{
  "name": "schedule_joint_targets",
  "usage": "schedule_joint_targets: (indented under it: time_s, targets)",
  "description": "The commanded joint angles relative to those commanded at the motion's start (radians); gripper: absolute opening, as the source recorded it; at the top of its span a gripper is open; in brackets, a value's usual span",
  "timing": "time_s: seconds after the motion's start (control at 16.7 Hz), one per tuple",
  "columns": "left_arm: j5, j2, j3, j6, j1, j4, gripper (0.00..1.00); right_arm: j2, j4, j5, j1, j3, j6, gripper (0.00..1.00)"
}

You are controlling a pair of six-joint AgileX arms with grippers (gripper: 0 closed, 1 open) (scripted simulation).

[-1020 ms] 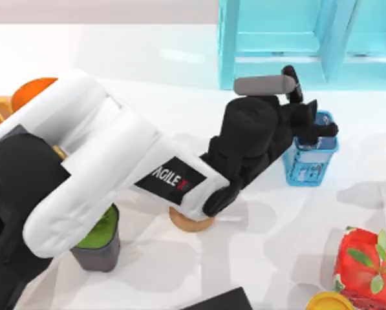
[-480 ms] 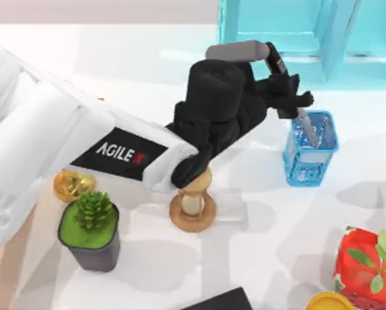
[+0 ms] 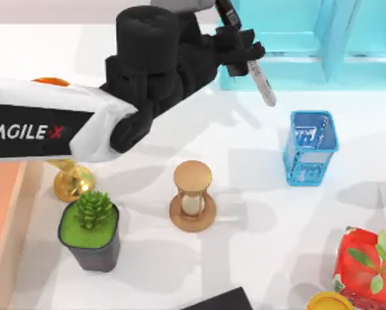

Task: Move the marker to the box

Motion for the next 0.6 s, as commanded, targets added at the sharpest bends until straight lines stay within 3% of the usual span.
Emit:
schedule_joint_targets:
  time_s: [0.6]
  targets:
    - [0.078, -0.164, -0.068, 0.002, 0.073, -0.098, 0.0, 0.0, 0.0, 0.0, 0.0, 0.0, 0.0, 1.0]
